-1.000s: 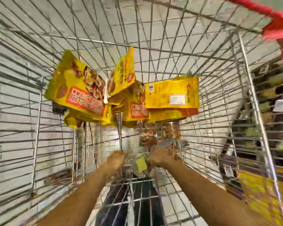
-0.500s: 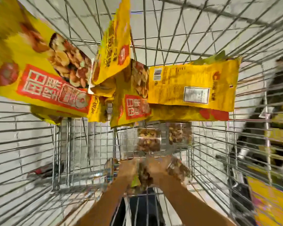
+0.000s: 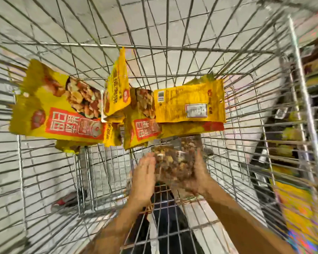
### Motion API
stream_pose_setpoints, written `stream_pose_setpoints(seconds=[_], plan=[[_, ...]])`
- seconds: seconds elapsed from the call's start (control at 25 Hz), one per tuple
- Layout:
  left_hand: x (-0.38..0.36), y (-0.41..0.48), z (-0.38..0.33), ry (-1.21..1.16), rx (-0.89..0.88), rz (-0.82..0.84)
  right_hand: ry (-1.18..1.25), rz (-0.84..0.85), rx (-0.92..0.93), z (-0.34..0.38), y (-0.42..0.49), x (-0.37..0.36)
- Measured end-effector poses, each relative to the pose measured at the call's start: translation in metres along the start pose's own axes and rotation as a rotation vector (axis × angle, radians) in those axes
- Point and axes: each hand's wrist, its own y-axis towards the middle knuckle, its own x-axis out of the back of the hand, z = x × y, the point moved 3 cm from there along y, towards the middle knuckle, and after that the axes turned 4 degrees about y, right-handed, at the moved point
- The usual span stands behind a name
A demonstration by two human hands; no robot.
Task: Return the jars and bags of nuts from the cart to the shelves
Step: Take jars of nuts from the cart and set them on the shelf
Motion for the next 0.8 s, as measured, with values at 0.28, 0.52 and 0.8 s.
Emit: stream_pose_setpoints(seconds=[0.28,0.52,0.8], plan=[[-0.084,0.071,0.034,0.888,-0.251,0.164,0.214,-0.098,0.149,0.031,0.034,0.036],[-0.069,0.13,0.03,0.867,-0.283,0.015,0.154,-0.079,0.175,0.031,0.045,0.037],[0.065,0.021,0.012,-0.562,0.172,0.192,0.11,0.189,0.329,0.064,-0.078,-0.041]])
